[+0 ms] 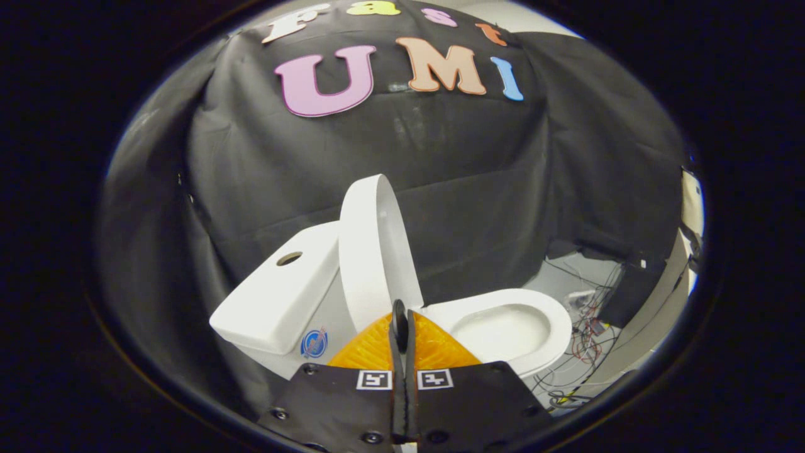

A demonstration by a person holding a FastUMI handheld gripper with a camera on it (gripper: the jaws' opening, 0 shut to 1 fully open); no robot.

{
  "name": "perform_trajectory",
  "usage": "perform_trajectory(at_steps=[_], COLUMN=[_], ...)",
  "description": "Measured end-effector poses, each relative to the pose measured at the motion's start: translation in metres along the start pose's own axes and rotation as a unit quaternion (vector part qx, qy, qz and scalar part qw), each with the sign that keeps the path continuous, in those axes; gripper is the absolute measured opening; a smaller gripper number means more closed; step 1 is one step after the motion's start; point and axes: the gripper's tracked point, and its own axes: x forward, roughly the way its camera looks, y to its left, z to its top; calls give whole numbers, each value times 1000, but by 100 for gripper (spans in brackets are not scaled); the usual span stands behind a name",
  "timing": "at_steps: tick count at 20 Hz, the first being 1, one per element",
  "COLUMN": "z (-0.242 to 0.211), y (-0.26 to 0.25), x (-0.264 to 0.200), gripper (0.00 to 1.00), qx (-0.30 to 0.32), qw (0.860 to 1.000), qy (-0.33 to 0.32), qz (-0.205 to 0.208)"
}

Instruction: Open the toilet lid.

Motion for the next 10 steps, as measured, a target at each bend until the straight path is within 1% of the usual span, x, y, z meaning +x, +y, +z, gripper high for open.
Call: perform_trajectory(at_steps=[5, 10], z=[-3, -7], y=[25, 38], x=[-1, -3], gripper=[0, 1], qx=[-56, -79], qw=[998, 996], qy=[-15, -29], qz=[-2, -13])
